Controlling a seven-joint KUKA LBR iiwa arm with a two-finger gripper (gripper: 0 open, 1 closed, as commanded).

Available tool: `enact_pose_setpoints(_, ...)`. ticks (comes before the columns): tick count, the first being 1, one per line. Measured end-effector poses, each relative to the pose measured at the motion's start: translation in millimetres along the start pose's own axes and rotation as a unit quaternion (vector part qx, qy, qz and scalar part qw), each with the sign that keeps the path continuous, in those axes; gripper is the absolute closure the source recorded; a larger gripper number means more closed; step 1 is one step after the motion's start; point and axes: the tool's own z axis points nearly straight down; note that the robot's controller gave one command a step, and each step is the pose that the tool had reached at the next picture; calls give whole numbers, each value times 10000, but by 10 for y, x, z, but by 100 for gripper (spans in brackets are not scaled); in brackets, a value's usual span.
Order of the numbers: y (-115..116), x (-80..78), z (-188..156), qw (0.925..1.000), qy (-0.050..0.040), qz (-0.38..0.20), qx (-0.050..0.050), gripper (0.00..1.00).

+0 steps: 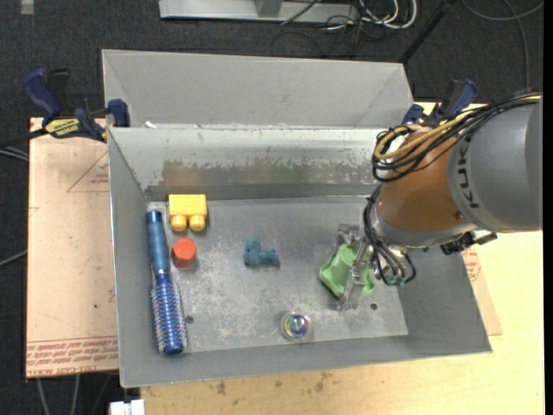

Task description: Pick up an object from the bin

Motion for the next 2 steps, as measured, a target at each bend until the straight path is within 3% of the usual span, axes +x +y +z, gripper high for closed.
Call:
enact_pose_setpoints(1, 11, -33, -67, 10000, -57, -12, -4, 100)
enact_pose_setpoints(2, -124, -328, -1409, 10000, -65, -65, 1, 100)
